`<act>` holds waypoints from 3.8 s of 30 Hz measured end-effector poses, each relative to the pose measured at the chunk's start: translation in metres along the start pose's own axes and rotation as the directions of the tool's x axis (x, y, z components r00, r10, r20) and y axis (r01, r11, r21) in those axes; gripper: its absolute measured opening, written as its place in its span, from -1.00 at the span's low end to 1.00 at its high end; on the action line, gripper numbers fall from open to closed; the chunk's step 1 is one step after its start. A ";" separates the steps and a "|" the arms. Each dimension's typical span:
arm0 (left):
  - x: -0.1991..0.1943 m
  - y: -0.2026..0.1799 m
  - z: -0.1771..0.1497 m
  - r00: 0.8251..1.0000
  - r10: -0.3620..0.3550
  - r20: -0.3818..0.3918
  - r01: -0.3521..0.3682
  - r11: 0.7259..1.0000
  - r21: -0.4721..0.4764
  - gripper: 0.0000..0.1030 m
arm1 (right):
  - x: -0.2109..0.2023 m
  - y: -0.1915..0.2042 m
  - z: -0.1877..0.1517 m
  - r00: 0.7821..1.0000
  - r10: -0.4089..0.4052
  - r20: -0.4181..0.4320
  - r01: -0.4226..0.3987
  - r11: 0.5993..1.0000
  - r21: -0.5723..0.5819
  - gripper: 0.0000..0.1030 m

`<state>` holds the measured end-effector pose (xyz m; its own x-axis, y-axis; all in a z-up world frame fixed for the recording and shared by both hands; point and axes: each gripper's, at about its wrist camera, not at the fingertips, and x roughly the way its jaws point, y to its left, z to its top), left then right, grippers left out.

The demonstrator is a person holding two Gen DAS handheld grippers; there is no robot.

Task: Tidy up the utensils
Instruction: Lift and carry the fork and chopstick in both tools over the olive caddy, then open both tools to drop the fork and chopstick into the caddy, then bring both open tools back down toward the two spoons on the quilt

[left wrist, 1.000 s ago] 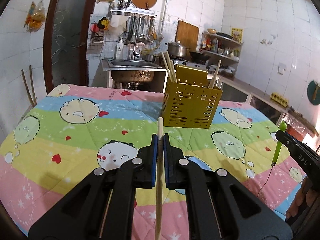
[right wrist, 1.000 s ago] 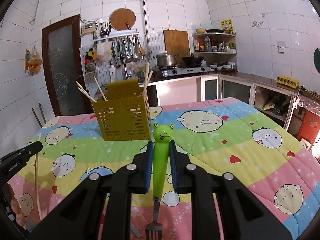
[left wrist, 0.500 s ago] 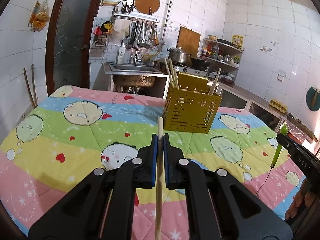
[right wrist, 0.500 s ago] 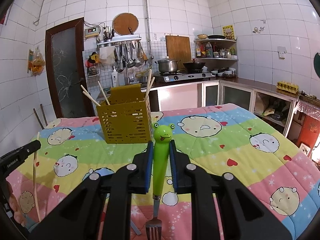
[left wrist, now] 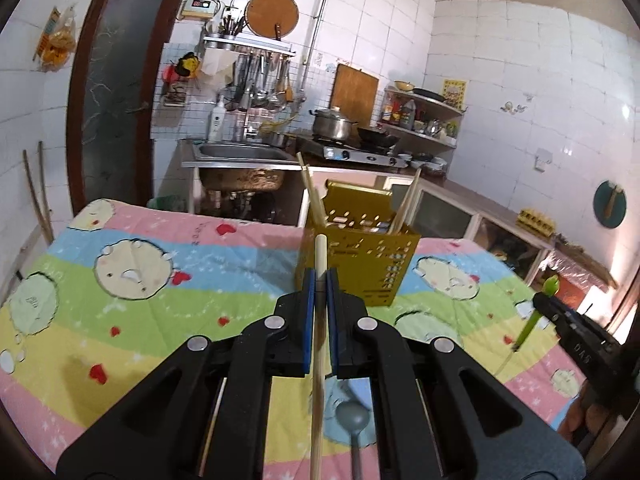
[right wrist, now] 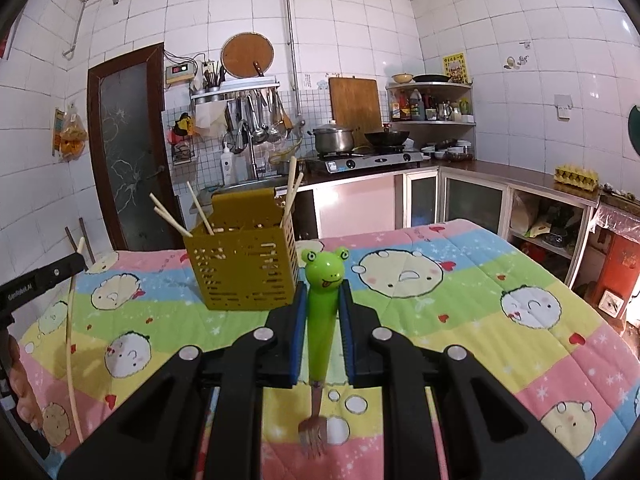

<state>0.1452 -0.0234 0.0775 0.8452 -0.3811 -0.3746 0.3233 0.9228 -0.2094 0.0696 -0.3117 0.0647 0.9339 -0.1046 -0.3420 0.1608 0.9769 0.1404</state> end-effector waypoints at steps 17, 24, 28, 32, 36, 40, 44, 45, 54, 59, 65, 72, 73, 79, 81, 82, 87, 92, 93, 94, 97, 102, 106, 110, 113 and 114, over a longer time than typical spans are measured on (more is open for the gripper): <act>0.033 -0.014 0.042 0.997 -0.043 0.069 0.040 0.998 0.044 -0.91 | 0.037 -0.005 0.037 0.999 0.030 -0.033 -0.029 0.999 0.043 -0.69; 0.041 -0.020 0.045 0.997 -0.051 0.054 0.048 0.997 0.059 -0.91 | 0.041 -0.005 0.042 0.999 0.030 -0.028 -0.030 0.999 0.032 -0.69; 0.043 -0.021 0.044 0.998 -0.042 0.050 0.039 0.997 0.071 -0.91 | 0.045 0.000 0.041 0.999 0.038 -0.038 -0.037 0.999 0.028 -0.69; 0.051 -0.022 0.042 0.998 -0.048 0.037 0.044 0.996 0.082 -0.91 | 0.049 0.003 0.044 0.999 0.036 -0.040 -0.035 0.999 0.018 -0.69; 0.057 -0.021 0.044 0.999 -0.043 0.034 0.040 0.995 0.088 -0.91 | 0.051 0.005 0.046 0.998 0.037 -0.041 -0.036 0.999 0.019 -0.69; 0.053 -0.024 0.053 0.997 -0.049 0.051 0.044 0.995 0.088 -0.91 | 0.056 0.007 0.054 0.998 0.046 -0.035 -0.045 0.999 0.028 -0.69; 0.039 -0.033 0.075 0.993 -0.055 0.107 0.045 0.994 0.098 -0.91 | 0.060 0.010 0.075 0.998 0.062 -0.004 -0.061 0.997 0.041 -0.69; 0.036 -0.036 0.084 0.991 -0.059 0.123 0.046 0.994 0.104 -0.91 | 0.064 0.012 0.083 0.998 0.068 0.002 -0.068 0.997 0.044 -0.69; 0.038 -0.064 0.153 0.980 -0.050 0.190 0.019 0.986 0.163 -0.91 | 0.092 0.036 0.166 0.989 0.087 0.121 -0.093 0.994 0.050 -0.69; 0.072 -0.057 0.154 0.990 0.002 0.138 -0.026 0.985 0.171 -0.92 | 0.130 0.047 0.178 0.990 0.100 0.101 -0.109 0.990 0.086 -0.69; 0.121 -0.025 0.134 0.998 0.053 0.016 -0.054 0.991 0.120 -0.92 | 0.173 0.061 0.160 0.996 0.076 0.043 -0.078 0.996 0.053 -0.69; 0.145 -0.001 0.106 0.993 0.076 -0.090 -0.067 0.993 0.098 -0.87 | 0.211 0.060 0.123 0.987 0.069 -0.143 -0.064 0.997 0.039 -0.68; 0.142 0.000 0.104 0.992 0.088 -0.088 -0.079 0.991 0.105 -0.81 | 0.211 0.060 0.119 0.986 0.068 -0.152 -0.064 0.997 0.034 -0.68; 0.102 -0.003 0.105 0.993 0.114 -0.009 -0.112 0.986 0.124 0.35 | 0.187 0.039 0.113 0.991 0.030 -0.131 -0.025 0.999 0.040 0.12; 0.091 -0.002 0.107 0.994 0.113 -0.010 -0.111 0.987 0.120 0.54 | 0.176 0.033 0.110 0.990 0.032 -0.138 -0.027 0.999 0.040 0.13; 0.082 0.000 0.105 0.994 0.113 -0.009 -0.111 0.987 0.116 0.66 | 0.168 0.030 0.107 0.990 0.030 -0.136 -0.025 0.999 0.038 0.17; 0.055 0.006 0.090 0.991 0.136 -0.007 -0.134 0.984 0.114 0.89 | 0.130 0.025 0.085 0.993 0.011 -0.119 -0.012 1.000 -0.008 0.36; 0.045 0.013 0.061 0.988 0.139 -0.071 -0.130 0.985 0.117 0.90 | 0.097 0.030 0.054 0.991 0.008 -0.134 -0.012 0.999 -0.032 0.45; 0.043 0.015 0.056 0.987 0.141 -0.079 -0.132 0.985 0.114 0.90 | 0.092 0.032 0.047 0.990 0.008 -0.139 -0.013 0.999 -0.036 0.46; 0.041 0.017 0.048 0.985 0.145 -0.090 -0.134 0.985 0.113 0.90 | 0.088 0.034 0.042 0.990 0.010 -0.143 -0.016 0.999 -0.042 0.47; 0.038 0.021 0.024 0.980 0.164 -0.115 -0.151 0.982 0.113 0.90 | 0.075 0.042 0.023 0.989 -0.004 -0.147 -0.008 0.997 -0.083 0.52; 0.045 0.033 -0.016 0.964 0.202 -0.176 -0.185 0.977 0.107 0.90 | 0.068 0.053 -0.009 0.985 -0.017 -0.170 -0.008 0.989 -0.147 0.54; 0.054 0.041 -0.039 0.949 0.232 -0.214 -0.213 0.971 0.110 0.90 | 0.070 0.057 -0.035 0.976 0.009 -0.220 -0.042 0.988 -0.146 0.54; 0.060 0.049 -0.058 0.942 0.262 -0.212 -0.240 0.963 0.121 0.90 | 0.081 0.060 -0.057 0.958 0.029 -0.284 -0.072 0.987 -0.143 0.54; 0.070 0.050 -0.073 0.927 0.284 -0.245 -0.252 0.955 0.155 0.90 | 0.086 0.062 -0.068 0.948 0.035 -0.317 -0.084 0.986 -0.141 0.54; 0.075 0.047 -0.076 0.918 0.292 -0.269 -0.250 0.951 0.181 0.90 | 0.086 0.063 -0.069 0.946 0.036 -0.322 -0.085 0.987 -0.139 0.54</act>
<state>0.1911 -0.0123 -0.0292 0.7558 -0.0954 -0.6478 0.1737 0.9831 0.0579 0.1383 -0.2468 -0.0197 0.7866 -0.0041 -0.6175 0.0353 0.9986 0.0384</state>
